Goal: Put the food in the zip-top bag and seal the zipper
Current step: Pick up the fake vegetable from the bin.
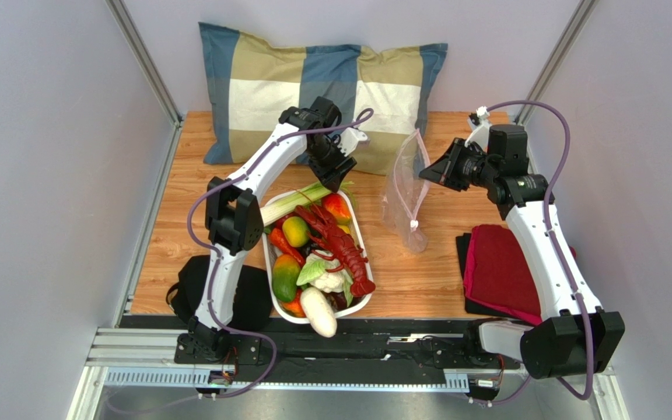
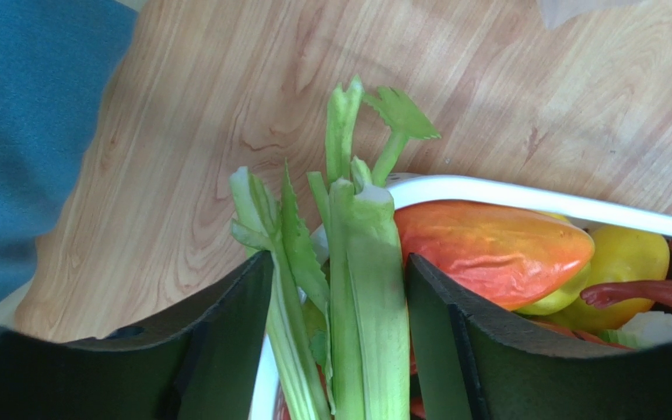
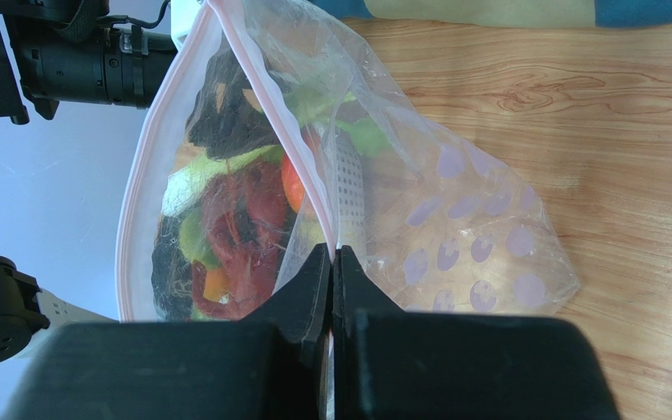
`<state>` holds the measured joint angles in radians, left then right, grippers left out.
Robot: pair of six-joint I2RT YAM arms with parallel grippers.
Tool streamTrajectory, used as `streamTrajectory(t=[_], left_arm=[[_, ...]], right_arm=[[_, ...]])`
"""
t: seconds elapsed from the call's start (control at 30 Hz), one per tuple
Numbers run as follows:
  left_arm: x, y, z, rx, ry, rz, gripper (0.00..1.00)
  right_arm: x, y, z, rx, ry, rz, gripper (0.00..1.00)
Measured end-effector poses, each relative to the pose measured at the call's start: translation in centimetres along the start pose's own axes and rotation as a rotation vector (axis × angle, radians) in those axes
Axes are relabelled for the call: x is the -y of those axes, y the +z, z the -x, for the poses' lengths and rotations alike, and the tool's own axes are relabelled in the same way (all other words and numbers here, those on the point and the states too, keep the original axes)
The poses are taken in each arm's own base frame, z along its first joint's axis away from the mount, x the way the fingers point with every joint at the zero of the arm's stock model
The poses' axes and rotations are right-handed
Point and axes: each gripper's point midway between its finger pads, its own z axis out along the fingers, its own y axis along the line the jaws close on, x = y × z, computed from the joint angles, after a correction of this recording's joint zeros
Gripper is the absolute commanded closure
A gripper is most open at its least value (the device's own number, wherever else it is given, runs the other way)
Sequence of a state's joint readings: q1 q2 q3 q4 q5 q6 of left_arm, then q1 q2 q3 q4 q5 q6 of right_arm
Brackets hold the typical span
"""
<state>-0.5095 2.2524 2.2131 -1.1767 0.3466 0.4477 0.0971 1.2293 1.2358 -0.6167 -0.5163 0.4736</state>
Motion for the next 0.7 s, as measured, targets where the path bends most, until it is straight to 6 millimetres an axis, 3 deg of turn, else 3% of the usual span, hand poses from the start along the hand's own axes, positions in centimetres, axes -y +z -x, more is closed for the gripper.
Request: streamTrajectory(t=[0.07,0.3,0.5,0.7], left_arm=[[-0.3,-0.1,0.0,-0.001,-0.011,0.002,0.46],[-1.4,-0.5,-0.7,-0.012,-0.063,0.017,0.84],[-2.0,-1.9,-0.8,-0.004,-0.07,0.048,0.97],[-2.4,-6.6,0.3,0.062,-0.047,0.141,1.0]], right_arm=[[0.0,0.0,0.0,0.002,0.0,-0.002,1.0],[0.1,0.1,0.1,0.0,0.001,-0.004,1.0],[0.1,0.2,0.1,-0.003,0.003,-0.005,1.0],[0.1,0.2,0.1,-0.006,0.004,-0.006,1.0]])
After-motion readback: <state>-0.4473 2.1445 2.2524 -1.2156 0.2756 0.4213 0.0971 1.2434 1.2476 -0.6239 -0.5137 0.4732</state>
